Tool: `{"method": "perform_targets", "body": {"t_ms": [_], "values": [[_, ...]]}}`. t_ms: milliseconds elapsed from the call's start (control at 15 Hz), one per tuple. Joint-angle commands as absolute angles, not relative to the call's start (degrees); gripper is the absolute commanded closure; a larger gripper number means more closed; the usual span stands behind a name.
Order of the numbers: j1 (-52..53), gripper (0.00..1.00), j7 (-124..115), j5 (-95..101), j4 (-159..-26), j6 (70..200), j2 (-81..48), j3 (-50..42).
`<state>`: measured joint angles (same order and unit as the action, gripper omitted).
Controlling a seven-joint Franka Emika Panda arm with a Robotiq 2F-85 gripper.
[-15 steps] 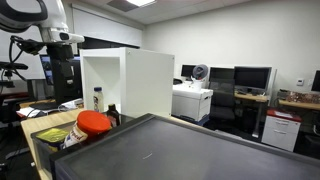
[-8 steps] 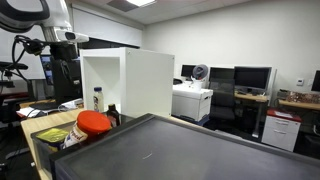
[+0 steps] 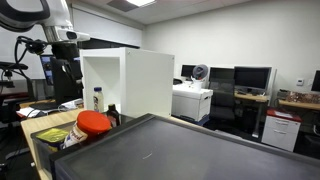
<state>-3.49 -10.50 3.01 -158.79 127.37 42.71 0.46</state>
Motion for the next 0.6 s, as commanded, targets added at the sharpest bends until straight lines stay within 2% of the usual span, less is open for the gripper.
{"method": "perform_targets", "body": {"t_ms": [0, 533], "values": [[-2.6, 0.00, -16.0, -0.6, -159.0, 129.1, 42.8, 3.9], [1.5, 0.00, -20.7, -1.5, -159.2, 134.6, 42.3, 11.8]]}}
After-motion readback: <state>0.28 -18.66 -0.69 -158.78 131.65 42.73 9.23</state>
